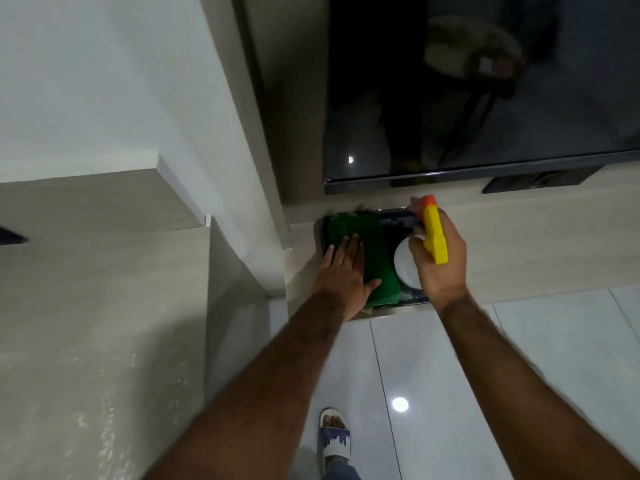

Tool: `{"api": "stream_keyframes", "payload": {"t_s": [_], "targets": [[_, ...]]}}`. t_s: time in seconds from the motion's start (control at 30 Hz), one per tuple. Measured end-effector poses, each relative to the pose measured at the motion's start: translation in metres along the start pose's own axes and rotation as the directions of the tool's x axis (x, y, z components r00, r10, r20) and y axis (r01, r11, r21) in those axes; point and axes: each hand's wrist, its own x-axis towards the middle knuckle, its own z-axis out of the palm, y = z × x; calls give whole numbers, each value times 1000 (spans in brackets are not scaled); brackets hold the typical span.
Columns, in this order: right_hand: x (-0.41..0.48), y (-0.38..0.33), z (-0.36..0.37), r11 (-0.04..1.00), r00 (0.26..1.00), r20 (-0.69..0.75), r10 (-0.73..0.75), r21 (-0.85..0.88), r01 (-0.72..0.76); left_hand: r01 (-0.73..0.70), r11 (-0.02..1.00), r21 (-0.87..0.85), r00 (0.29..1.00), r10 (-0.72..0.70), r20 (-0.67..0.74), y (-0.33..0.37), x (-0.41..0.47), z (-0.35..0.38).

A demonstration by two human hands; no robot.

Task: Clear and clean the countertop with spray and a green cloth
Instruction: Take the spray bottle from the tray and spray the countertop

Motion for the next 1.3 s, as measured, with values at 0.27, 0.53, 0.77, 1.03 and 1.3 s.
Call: {"api": "stream_keyframes", "payload": {"t_s": [0.27, 0.53, 0.77, 1.03, 1.3], "targets": [[-84, -108, 82, 979, 943, 267, -200, 93, 182, 164, 929, -331, 898, -280, -340, -101, -128, 2], [-173, -204, 246, 957, 627, 726, -281, 162, 241, 656, 599, -459, 443, -798, -408, -272, -381, 34], [-240, -273, 364, 976, 399, 914, -65, -24, 215, 852, 258, -455, 176, -960, -217, -402, -527, 86], [-280, -321, 492, 952, 298, 953, 60, -144, 271, 883, 192, -427, 126, -976, -178, -434, -525, 100], [-285, -320, 526, 952, 402, 901, 166, -253, 174, 885, 192, -425, 131, -977, -168, -436, -524, 98]]}}
